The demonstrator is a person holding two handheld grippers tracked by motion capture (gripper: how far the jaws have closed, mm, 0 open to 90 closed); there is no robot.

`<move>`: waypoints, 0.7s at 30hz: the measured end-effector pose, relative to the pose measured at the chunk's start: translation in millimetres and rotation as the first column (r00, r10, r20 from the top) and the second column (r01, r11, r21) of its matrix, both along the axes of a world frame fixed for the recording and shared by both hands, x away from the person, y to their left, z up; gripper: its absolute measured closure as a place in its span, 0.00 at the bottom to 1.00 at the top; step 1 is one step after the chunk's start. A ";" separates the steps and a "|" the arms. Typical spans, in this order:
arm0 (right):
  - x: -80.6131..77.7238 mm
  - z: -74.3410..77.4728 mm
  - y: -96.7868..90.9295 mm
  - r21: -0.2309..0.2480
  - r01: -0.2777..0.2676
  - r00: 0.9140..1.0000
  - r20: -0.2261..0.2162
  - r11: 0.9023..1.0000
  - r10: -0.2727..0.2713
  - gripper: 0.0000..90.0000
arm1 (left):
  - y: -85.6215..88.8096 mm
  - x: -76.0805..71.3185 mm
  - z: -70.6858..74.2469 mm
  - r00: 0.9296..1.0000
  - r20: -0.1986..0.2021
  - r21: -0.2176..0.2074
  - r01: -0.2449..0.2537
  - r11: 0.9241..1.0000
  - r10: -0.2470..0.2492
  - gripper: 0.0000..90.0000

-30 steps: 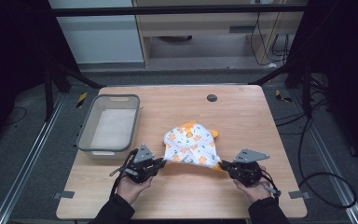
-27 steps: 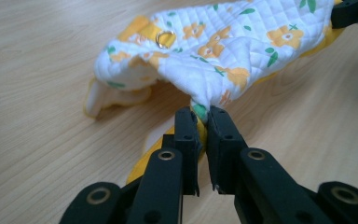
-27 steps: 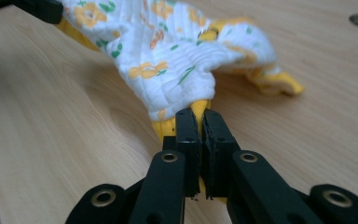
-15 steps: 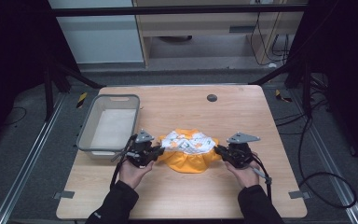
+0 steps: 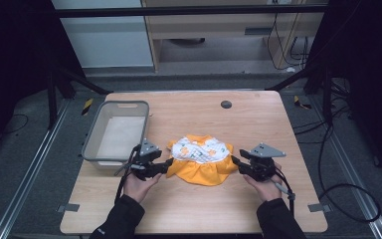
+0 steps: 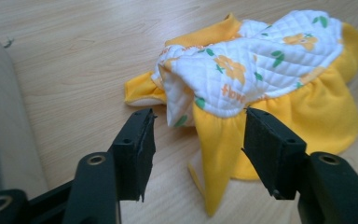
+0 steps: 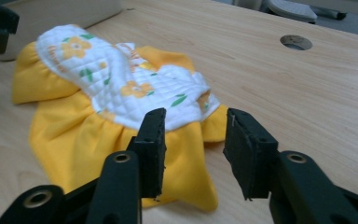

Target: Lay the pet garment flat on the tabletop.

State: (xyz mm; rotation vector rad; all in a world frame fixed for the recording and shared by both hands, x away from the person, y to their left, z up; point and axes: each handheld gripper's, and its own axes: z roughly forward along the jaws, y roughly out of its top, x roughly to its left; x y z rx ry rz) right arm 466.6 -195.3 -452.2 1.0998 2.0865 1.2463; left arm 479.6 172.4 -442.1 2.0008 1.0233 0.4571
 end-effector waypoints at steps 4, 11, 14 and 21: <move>-16.2 -9.8 -8.5 -0.040 -0.028 0.999 -0.022 0.999 0.027 0.55 | 11.3 -17.8 -7.7 1.000 -0.003 0.024 0.013 1.000 -0.012 0.42; -16.0 -38.2 -9.8 -0.122 -0.041 0.994 -0.104 0.992 0.028 0.51 | 12.2 -21.9 -32.0 0.998 -0.056 0.084 0.020 0.996 -0.015 0.45; -9.8 -41.3 -7.2 -0.117 -0.037 0.994 -0.108 0.992 0.024 0.52 | 6.9 -18.3 -37.4 0.998 -0.065 0.091 0.032 0.995 -0.026 0.46; 8.3 -50.8 -1.0 -0.096 -0.040 0.992 -0.127 0.995 0.028 0.57 | -1.9 -11.2 -44.1 0.998 -0.056 0.092 0.037 0.995 -0.032 0.57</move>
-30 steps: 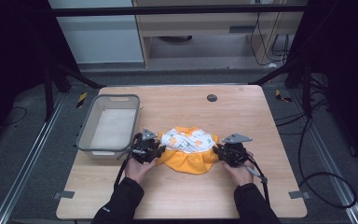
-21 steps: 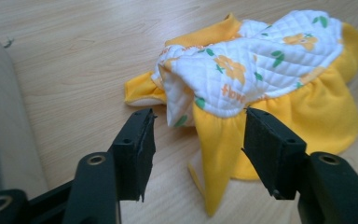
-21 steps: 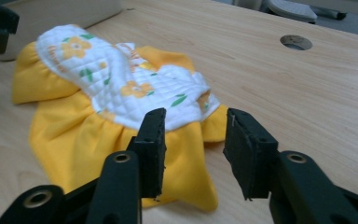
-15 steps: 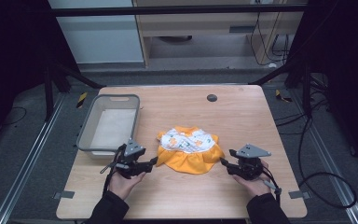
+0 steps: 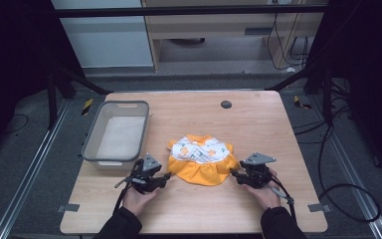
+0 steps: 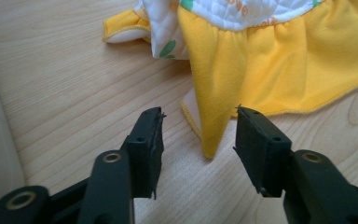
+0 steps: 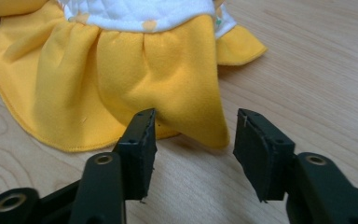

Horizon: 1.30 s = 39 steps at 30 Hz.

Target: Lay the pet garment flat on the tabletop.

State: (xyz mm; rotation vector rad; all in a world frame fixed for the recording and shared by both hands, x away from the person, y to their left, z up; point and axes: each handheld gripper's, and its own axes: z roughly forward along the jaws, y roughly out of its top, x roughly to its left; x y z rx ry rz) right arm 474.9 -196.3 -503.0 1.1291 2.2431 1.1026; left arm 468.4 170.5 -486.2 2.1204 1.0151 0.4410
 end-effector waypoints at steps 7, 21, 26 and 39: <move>-2.4 12.8 -3.0 0.038 -0.013 1.000 0.007 0.999 0.012 0.95 | -0.4 8.0 -5.5 0.996 -0.079 -0.056 0.027 0.998 -0.031 0.94; -43.0 63.8 -23.8 0.204 -0.098 0.995 0.049 0.974 0.090 0.97 | 21.9 -27.5 51.4 0.997 -0.006 -0.203 0.078 0.976 -0.081 0.97; -68.3 67.5 -26.8 0.193 -0.119 0.993 0.014 0.974 0.119 0.96 | 26.9 -51.5 46.5 0.991 -0.083 -0.204 0.082 0.976 -0.101 0.97; -78.2 38.6 -21.5 0.086 -0.089 0.996 0.000 0.992 0.089 0.70 | 31.3 -69.4 32.8 0.999 -0.006 -0.144 0.037 0.989 -0.038 0.56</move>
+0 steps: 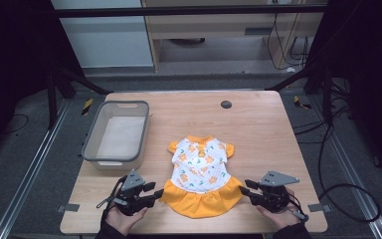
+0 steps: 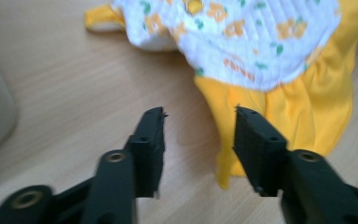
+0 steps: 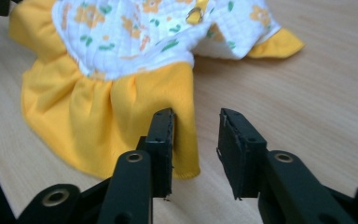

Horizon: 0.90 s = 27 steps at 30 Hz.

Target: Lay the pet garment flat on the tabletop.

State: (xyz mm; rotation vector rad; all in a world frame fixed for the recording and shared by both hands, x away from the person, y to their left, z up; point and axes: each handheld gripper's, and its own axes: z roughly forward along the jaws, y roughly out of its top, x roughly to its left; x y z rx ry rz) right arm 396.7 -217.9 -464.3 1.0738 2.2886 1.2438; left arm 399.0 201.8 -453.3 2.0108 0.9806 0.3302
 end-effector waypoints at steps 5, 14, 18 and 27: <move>3.8 10.3 -1.8 0.042 0.032 0.997 0.072 0.999 -0.035 0.61 | 4.8 4.9 14.6 0.997 0.069 -0.046 -0.024 0.999 0.027 0.51; 41.4 35.8 5.1 0.059 0.093 0.986 0.136 0.994 -0.101 0.51 | -4.0 55.9 42.1 0.988 0.129 -0.014 -0.088 0.996 0.089 0.49; 65.4 36.5 12.8 0.049 0.125 0.983 0.128 0.991 -0.130 0.49 | -17.0 84.3 43.8 0.978 0.167 0.042 -0.133 0.990 0.124 0.50; 123.3 8.8 28.1 -0.010 0.183 0.980 0.087 0.983 -0.181 0.47 | -40.2 148.9 7.8 0.983 0.069 0.091 -0.175 0.980 0.169 0.51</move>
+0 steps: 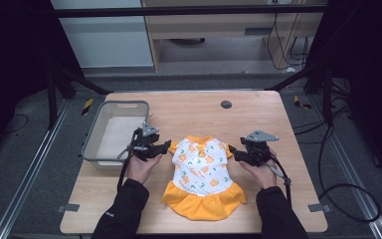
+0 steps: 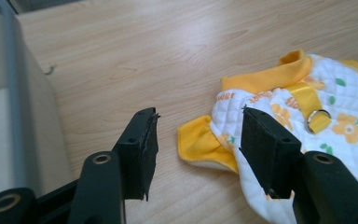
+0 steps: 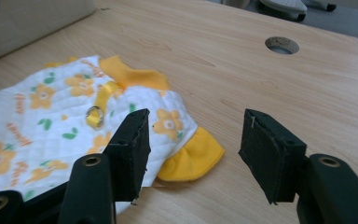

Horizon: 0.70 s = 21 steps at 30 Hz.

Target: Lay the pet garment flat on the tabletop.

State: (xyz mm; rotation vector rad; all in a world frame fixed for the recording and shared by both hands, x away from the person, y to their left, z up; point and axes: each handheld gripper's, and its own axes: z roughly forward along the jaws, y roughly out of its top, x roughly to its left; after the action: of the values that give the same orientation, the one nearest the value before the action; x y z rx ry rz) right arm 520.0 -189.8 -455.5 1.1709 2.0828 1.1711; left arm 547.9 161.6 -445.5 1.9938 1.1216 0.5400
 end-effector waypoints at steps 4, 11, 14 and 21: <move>16.1 -13.6 0.9 -0.045 0.018 1.000 -0.018 0.999 -0.019 0.47 | -6.5 18.0 -19.3 0.999 -0.038 0.049 -0.022 0.999 0.024 0.51; 34.3 -37.6 2.6 -0.043 0.031 0.994 -0.103 0.999 -0.036 0.49 | -19.3 30.2 -45.9 0.995 -0.102 0.078 0.006 0.997 0.002 0.51; 38.7 -44.9 4.5 -0.056 0.030 0.991 -0.126 0.998 -0.037 0.54 | -17.4 31.4 -48.4 0.995 -0.102 0.052 -0.001 0.999 0.006 0.51; 40.0 -50.1 8.3 -0.050 0.020 0.988 -0.149 0.999 -0.027 0.70 | -16.9 26.4 -54.3 0.996 -0.085 0.014 0.003 1.000 -0.002 0.59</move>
State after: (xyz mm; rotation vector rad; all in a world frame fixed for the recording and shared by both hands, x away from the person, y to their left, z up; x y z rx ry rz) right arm 560.0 -181.5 -505.5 1.2929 2.1886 1.0439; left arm 574.3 144.7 -499.9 2.0462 1.1695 0.4670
